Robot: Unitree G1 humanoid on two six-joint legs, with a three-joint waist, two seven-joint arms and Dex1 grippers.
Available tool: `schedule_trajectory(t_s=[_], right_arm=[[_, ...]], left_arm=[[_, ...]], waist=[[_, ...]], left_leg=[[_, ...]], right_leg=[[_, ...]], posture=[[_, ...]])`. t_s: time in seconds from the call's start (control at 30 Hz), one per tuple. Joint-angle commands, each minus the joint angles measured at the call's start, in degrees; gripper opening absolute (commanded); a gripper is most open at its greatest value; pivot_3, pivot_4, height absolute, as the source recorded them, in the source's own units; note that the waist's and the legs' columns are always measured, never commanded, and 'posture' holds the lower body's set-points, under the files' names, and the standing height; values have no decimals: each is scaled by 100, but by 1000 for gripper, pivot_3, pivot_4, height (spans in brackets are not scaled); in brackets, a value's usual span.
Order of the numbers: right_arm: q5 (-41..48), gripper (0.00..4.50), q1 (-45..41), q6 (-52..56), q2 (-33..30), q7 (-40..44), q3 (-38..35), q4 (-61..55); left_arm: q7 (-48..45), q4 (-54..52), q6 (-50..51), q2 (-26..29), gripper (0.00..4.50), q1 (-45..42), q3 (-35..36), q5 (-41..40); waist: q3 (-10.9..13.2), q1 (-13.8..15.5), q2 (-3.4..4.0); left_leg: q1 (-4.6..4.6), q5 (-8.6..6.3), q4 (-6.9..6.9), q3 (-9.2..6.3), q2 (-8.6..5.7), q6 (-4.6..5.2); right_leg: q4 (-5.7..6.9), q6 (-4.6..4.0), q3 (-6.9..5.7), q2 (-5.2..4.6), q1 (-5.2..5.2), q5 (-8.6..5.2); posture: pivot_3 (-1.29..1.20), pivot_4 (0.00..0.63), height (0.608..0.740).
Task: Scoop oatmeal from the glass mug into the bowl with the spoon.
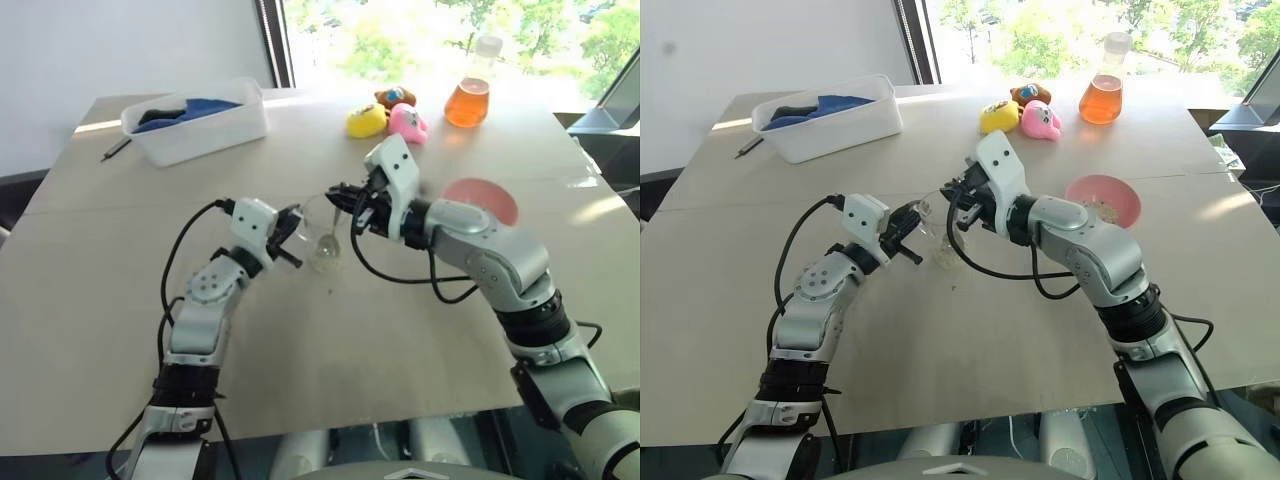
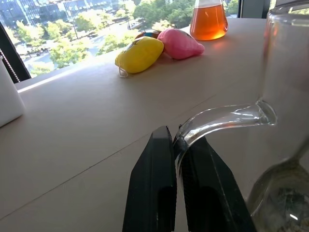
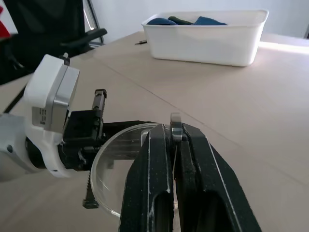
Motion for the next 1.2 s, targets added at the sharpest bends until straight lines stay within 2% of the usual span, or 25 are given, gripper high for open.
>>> schedule_trajectory(t_s=[0.03,0.2,0.53,0.77,1.2], right_arm=[[552,0,-37,742,419,-489,-698,71],[1034,0,-390,1532,679,-995,-1699,312],[1292,0,-995,1921,558,-1390,-2461,422],[1505,0,-1164,2121,440,-1658,-2884,439],[2597,0,-1586,2450,743,-3140,-4358,938]], left_arm=[[-31,-320,-104,-28,38,0,-103,15],[20,-225,-400,-114,38,101,-165,138],[93,374,-1027,-223,38,-54,-167,305],[240,1015,-1416,-408,38,-613,-163,395],[432,2196,-2358,-796,38,-1336,-199,456]], waist=[[0,3,0],[1,-1,1],[0,-2,1],[0,-1,0],[1,-57,1]], left_leg=[[0,0,0,0,1,0],[-2,0,1,-1,-1,0],[-1,0,1,3,-11,0],[-3,1,3,3,-13,1],[-7,1,3,4,-14,1]], right_leg=[[0,0,0,0,0,0],[1,0,1,-6,-2,0],[8,0,2,-4,-4,0],[11,0,1,-5,-5,0],[12,0,1,-5,-6,0]], posture=[[0,150,740],[0,150,740],[0,150,740],[0,150,740],[0,150,740]])
